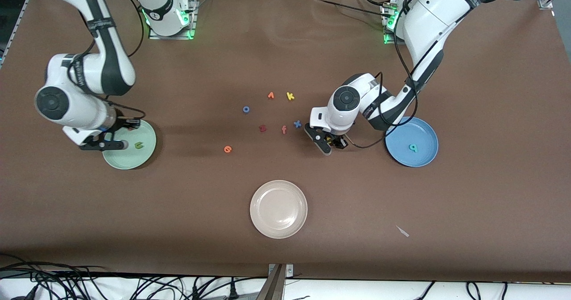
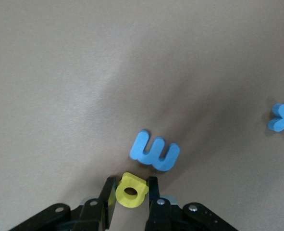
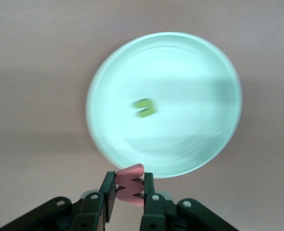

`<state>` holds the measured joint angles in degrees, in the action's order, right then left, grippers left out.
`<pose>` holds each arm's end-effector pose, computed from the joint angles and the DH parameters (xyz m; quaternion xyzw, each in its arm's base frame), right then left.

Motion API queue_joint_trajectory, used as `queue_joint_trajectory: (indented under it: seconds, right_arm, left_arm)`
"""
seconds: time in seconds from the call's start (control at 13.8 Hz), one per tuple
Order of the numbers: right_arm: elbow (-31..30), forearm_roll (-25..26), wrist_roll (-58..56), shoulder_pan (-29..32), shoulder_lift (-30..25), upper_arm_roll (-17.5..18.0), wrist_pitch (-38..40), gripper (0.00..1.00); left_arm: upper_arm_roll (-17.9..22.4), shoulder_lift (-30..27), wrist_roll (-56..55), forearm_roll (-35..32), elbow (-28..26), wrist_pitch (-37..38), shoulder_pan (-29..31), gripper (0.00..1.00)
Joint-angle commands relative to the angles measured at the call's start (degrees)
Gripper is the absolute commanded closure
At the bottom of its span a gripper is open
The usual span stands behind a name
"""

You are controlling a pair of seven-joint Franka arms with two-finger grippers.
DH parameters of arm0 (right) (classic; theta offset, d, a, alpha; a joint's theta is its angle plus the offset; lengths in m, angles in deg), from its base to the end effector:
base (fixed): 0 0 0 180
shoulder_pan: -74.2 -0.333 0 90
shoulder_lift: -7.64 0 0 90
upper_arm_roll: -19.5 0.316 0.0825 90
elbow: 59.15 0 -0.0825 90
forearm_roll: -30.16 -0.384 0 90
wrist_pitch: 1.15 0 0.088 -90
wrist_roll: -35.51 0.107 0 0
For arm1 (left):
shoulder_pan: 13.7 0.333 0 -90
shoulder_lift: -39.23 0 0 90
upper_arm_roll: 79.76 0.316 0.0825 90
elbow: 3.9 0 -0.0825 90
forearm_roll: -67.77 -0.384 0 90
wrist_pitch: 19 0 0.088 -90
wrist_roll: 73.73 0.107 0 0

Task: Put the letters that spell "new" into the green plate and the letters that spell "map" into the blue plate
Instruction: 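Drop the pink m on the green plate while the left gripper drops a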

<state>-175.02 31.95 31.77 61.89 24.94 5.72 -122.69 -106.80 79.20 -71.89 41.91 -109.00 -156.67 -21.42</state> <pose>0.5741 -0.0132 0.2900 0.9936 0.0309 -0.0993 0.0438 0.5361 -0.3483 0.1793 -0.9026 0.4304 0.0098 0.0015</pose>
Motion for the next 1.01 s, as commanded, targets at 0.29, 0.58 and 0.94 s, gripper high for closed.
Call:
queue_joint_trajectory:
  seconds: [0.29, 0.58, 0.94]
  right_arm:
    - [0.82, -1.61, -6.29, 2.3, 2.66, -0.11, -1.79, 0.0]
    - [7.57, -4.06, 0.11, 1.5, 1.85, 3.48, 9.38, 0.0]
    - [9.08, -5.21, 16.27, 1.5, 1.33, 13.4, 9.58, 0.0]
  left_arm:
    - [-0.38, -9.46, 5.69, -1.65, -0.01, 15.66, 5.6, 0.96]
    - [-0.55, -11.49, 17.55, -1.56, -0.54, 18.4, 14.29, 0.96]
    - [-0.73, -10.97, 22.76, -0.95, -3.86, 16.66, 21.79, 0.77]
